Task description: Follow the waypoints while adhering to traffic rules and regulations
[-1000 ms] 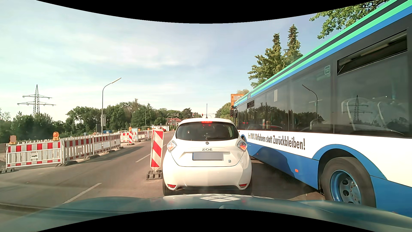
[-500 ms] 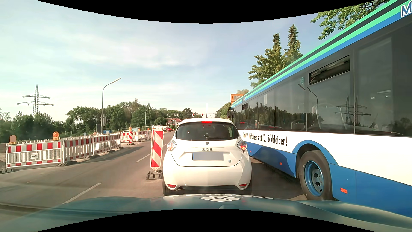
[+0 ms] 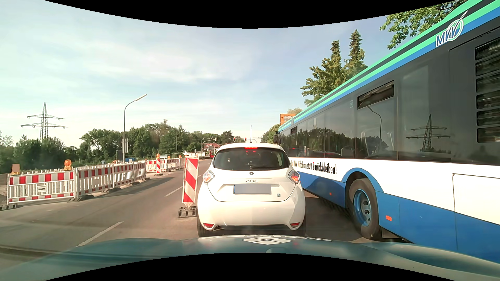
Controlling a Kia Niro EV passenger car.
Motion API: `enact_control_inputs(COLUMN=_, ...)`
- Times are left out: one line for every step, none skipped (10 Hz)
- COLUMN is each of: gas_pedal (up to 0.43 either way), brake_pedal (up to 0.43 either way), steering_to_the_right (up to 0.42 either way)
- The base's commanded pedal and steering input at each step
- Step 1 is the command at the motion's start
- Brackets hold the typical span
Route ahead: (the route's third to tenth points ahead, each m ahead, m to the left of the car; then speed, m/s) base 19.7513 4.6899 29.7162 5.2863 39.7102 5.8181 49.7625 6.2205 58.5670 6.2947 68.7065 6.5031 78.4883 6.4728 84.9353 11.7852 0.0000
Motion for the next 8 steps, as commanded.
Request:
enact_control_inputs(gas_pedal=0.0, brake_pedal=0.274, steering_to_the_right=-0.021)
enact_control_inputs(gas_pedal=0.0, brake_pedal=0.274, steering_to_the_right=-0.022)
enact_control_inputs(gas_pedal=0.0, brake_pedal=0.274, steering_to_the_right=-0.021)
enact_control_inputs(gas_pedal=0.0, brake_pedal=0.274, steering_to_the_right=-0.021)
enact_control_inputs(gas_pedal=0.0, brake_pedal=0.274, steering_to_the_right=-0.021)
enact_control_inputs(gas_pedal=0.0, brake_pedal=0.274, steering_to_the_right=-0.022)
enact_control_inputs(gas_pedal=0.0, brake_pedal=0.274, steering_to_the_right=-0.022)
enact_control_inputs(gas_pedal=0.0, brake_pedal=0.274, steering_to_the_right=-0.022)
